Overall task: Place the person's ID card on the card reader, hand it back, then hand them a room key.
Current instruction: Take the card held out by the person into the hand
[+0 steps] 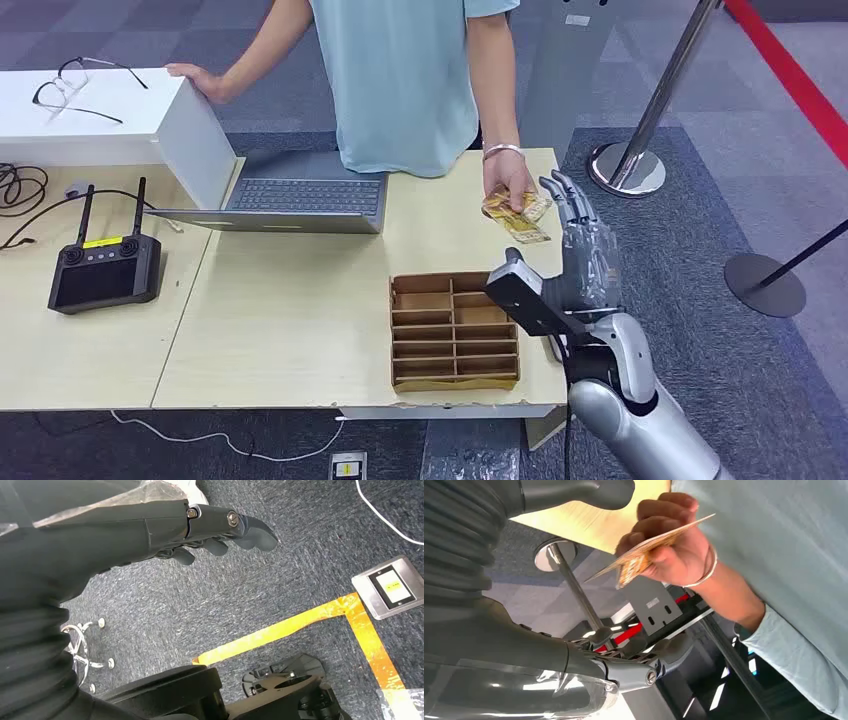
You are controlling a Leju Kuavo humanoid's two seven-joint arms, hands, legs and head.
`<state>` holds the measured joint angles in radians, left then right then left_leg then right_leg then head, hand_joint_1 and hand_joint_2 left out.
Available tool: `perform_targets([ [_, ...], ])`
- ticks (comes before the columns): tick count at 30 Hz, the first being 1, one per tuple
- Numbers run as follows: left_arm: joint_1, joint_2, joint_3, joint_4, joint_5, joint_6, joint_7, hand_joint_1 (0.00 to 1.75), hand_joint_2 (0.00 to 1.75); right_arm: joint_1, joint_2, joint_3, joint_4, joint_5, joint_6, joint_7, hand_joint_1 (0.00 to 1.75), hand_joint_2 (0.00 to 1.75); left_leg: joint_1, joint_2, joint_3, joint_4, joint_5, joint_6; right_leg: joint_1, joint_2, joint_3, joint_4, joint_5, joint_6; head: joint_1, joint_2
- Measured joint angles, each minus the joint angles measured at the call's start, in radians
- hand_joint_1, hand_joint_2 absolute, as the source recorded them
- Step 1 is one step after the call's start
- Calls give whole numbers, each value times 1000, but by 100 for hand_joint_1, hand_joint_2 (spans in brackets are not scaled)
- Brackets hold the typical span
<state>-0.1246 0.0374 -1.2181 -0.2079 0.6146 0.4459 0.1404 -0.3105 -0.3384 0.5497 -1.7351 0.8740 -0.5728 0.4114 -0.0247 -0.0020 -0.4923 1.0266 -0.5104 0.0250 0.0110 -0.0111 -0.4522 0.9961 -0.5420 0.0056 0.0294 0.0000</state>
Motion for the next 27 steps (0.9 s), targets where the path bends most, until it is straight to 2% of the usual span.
perform_targets([
  [2,0,0,0,0,0,0,0,0,175,-2,2,4,3,1,0,-1,47,175,0,0,0,0,0,0,0,0,0,0,0,0,0,0],
  [4,0,0,0,0,0,0,0,0,175,-5,5,11,8,3,-2,-3,62,175,0,0,0,0,0,0,0,0,0,0,0,0,0,0],
  [8,0,0,0,0,0,0,1,0,175,-9,11,24,18,6,-11,-6,144,175,0,0,0,0,0,0,0,0,0,0,0,0,0,0],
  [10,0,0,0,0,0,0,2,0,175,-9,13,29,20,8,-18,-7,159,175,0,0,0,0,0,0,0,0,0,0,0,0,0,0],
  [12,0,1,0,0,1,0,3,0,175,-9,14,34,20,10,-25,-7,166,175,0,0,0,0,0,0,0,0,0,0,0,0,0,0],
  [27,0,1,0,0,7,1,6,0,175,1,16,51,21,13,-54,-8,175,175,0,0,0,0,0,0,0,0,0,0,0,0,0,0],
])
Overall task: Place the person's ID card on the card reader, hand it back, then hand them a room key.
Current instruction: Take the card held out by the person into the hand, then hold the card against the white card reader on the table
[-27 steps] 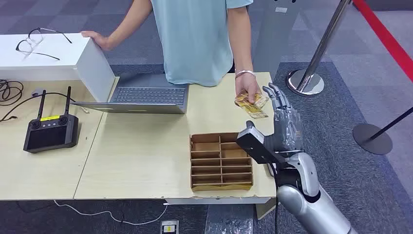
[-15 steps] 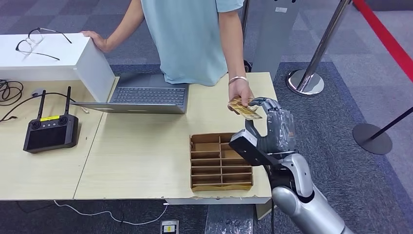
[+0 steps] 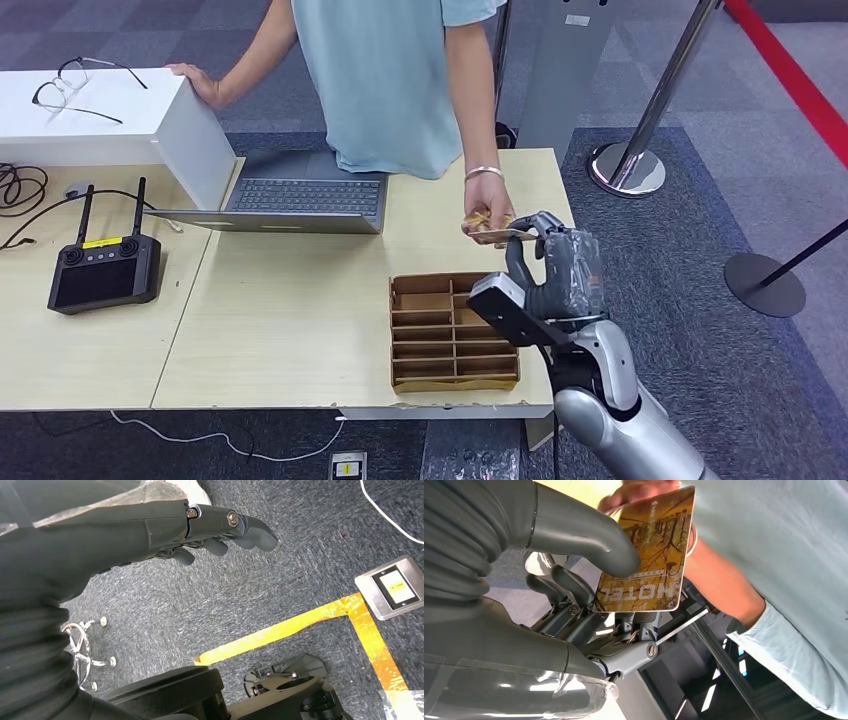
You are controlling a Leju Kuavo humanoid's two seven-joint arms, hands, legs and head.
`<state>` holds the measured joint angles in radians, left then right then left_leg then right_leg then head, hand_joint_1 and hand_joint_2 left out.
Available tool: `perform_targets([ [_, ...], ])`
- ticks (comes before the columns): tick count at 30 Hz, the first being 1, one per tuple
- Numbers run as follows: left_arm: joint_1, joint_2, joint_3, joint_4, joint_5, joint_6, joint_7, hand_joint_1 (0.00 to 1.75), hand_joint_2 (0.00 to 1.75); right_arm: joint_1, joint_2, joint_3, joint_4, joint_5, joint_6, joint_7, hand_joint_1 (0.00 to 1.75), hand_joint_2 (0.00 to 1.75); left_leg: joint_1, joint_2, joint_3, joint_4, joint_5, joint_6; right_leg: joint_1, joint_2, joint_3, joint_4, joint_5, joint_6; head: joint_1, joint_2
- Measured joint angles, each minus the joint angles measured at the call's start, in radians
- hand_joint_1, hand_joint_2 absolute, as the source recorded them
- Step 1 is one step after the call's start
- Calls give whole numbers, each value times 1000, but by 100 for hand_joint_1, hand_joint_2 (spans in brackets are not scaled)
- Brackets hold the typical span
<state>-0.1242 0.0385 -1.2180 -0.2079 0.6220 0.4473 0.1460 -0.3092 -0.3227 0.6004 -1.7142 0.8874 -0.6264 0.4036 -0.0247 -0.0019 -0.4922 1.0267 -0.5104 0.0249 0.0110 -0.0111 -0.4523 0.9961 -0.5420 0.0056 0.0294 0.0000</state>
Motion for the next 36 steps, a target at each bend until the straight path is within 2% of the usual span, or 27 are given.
perform_targets([
  [9,0,0,0,0,8,2,0,0,175,20,-2,-4,2,14,-14,15,175,175,0,0,0,0,0,0,0,0,0,0,0,0,0,0],
  [21,1,0,0,0,10,2,2,0,175,79,-46,-62,21,214,26,115,175,175,0,0,0,0,0,0,0,0,0,0,0,0,0,0],
  [36,2,0,0,0,10,5,2,0,175,148,-78,-124,63,336,50,154,175,175,0,0,0,1,0,0,0,0,0,0,0,0,0,0],
])
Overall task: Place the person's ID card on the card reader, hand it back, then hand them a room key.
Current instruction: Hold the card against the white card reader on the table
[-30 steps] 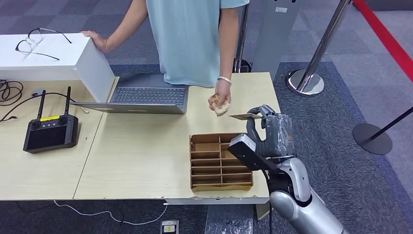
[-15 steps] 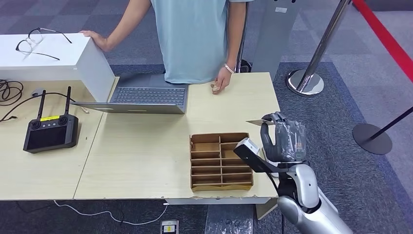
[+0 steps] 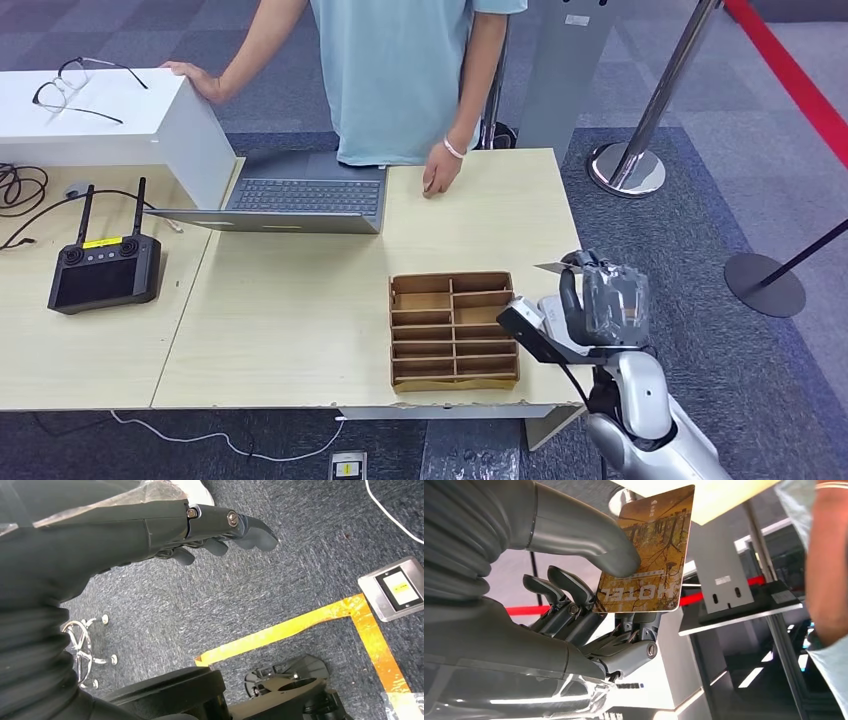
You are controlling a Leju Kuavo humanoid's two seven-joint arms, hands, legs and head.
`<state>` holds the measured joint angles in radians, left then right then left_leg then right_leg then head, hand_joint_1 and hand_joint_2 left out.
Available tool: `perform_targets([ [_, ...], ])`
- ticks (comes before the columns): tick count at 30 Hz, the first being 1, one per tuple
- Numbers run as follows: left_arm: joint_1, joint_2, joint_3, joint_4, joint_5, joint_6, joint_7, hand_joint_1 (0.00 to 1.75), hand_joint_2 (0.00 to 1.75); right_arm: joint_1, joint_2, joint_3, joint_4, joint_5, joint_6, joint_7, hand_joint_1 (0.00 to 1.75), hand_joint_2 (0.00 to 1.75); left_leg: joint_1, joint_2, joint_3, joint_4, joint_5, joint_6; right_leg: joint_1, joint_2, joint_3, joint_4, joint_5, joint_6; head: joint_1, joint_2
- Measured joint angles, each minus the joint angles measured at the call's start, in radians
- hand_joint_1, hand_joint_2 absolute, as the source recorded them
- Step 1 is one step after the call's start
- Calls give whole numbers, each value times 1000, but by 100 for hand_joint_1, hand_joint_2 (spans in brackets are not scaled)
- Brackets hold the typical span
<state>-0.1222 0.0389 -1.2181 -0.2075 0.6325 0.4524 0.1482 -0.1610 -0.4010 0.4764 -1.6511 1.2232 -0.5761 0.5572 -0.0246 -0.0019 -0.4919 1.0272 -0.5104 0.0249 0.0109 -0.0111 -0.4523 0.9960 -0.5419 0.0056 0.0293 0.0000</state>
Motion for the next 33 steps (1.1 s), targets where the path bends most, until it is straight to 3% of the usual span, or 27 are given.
perform_targets([
  [14,0,0,0,0,0,0,2,0,175,48,-21,-29,51,66,45,22,175,175,0,0,0,0,0,0,0,0,0,0,0,0,0,0],
  [33,0,0,0,0,-3,0,10,0,175,81,-8,-35,187,6,-8,14,175,175,0,0,0,0,0,0,0,0,0,0,0,0,0,0],
])
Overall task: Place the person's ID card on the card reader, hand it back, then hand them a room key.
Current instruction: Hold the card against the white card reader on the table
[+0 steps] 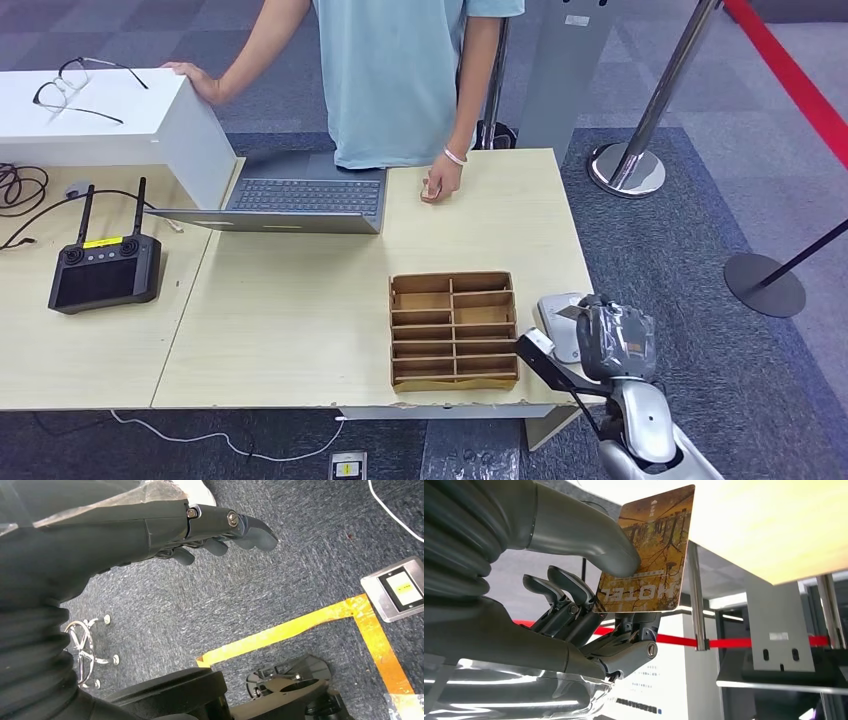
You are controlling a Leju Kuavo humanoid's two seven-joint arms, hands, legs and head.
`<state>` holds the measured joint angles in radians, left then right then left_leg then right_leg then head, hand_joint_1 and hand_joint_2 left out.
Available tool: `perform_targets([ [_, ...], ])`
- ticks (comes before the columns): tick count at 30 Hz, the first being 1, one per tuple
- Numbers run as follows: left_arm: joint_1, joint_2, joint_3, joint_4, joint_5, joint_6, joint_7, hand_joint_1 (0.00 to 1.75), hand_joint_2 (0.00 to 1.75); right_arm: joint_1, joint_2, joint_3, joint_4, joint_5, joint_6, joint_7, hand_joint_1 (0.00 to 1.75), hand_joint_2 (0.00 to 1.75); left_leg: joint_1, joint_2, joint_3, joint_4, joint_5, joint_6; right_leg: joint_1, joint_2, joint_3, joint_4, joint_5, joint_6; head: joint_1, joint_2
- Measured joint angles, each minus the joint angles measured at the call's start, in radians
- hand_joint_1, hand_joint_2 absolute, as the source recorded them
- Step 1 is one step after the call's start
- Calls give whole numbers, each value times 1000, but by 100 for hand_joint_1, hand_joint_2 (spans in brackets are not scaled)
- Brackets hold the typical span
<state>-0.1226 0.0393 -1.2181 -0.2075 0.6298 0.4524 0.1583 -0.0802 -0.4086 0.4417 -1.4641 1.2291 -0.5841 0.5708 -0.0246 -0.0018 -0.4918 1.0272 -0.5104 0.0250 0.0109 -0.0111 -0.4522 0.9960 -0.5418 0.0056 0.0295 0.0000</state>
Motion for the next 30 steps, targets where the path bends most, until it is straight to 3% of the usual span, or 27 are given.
perform_targets([
  [30,-1,1,0,0,-9,0,6,0,175,-13,42,10,189,-105,-85,-34,175,175,0,0,6,0,0,0,0,0,6,0,1,1,0,0],
])
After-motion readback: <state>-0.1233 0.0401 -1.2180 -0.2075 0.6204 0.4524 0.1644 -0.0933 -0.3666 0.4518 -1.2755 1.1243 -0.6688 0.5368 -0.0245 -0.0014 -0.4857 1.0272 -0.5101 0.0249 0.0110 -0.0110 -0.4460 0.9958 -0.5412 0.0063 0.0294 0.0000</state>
